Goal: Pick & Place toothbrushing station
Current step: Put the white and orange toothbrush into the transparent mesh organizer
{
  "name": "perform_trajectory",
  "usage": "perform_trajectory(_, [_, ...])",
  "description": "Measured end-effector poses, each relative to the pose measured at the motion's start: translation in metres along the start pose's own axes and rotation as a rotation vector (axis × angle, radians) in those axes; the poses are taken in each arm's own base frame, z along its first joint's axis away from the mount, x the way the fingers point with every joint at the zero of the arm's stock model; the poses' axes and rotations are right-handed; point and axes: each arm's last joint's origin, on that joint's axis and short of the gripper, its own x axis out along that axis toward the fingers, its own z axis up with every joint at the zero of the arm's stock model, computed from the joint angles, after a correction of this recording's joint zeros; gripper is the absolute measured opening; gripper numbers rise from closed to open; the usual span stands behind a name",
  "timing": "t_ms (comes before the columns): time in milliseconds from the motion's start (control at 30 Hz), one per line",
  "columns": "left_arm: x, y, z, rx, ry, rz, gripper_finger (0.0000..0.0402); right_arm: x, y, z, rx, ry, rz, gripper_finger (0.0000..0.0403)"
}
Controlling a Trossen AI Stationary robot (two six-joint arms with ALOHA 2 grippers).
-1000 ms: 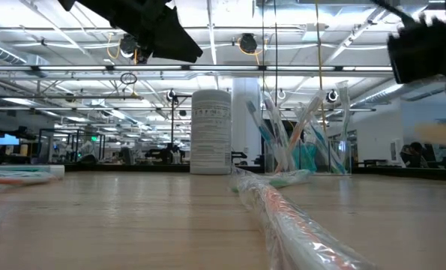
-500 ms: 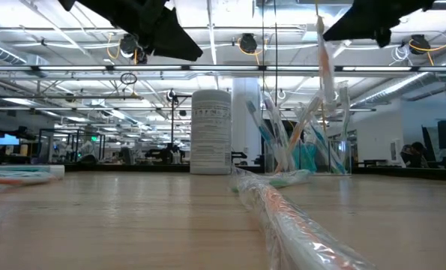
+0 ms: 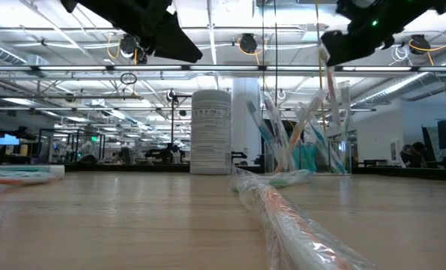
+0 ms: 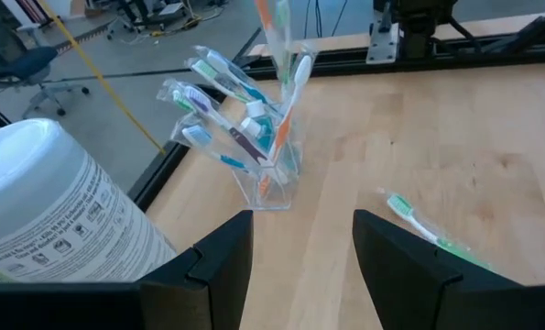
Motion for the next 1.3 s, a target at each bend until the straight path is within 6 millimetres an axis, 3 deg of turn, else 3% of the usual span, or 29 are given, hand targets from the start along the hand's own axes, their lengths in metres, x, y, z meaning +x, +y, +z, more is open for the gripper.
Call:
perform_trajectory(167, [0.000,0.001,0.001,-0.012,-0.013,0.005,0.0196,0.020,0.017,-0.013,-0.042,0.066,-0.054,0.0001])
perform_trajectory(333, [0.000,0.001,0.002,-0.017,-0.016,0.005,0.0196,0.030,0.033,-0.043,-0.017,0.130,-0.075,0.0000])
perform_trajectory(500, [0.000,0.001,0.002,-0.046,-0.016,0.003,0.0196,0.032,0.036,-0.071,0.047,0.167,-0.096,0.0000])
perform_trajectory(633, [0.000,0.000,0.002,-0.068,-0.016,-0.022,0.0196,0.032,0.033,-0.081,0.075,0.175,-0.110,0.0000])
perform_trajectory(933, [0.000,0.000,0.002,-0.124,-0.016,-0.024,0.0196,0.032,0.033,-0.084,0.046,0.188,-0.067,0.0017])
perform_trajectory(1100, [0.000,0.000,0.002,-0.170,-0.015,-0.041,0.0195,0.028,0.032,-0.076,0.013,0.199,0.070,0.0059])
perform_trajectory(1300, [0.000,-0.001,0.001,-0.233,-0.010,-0.051,0.0196,0.022,0.021,-0.065,0.036,0.153,0.089,0.0117])
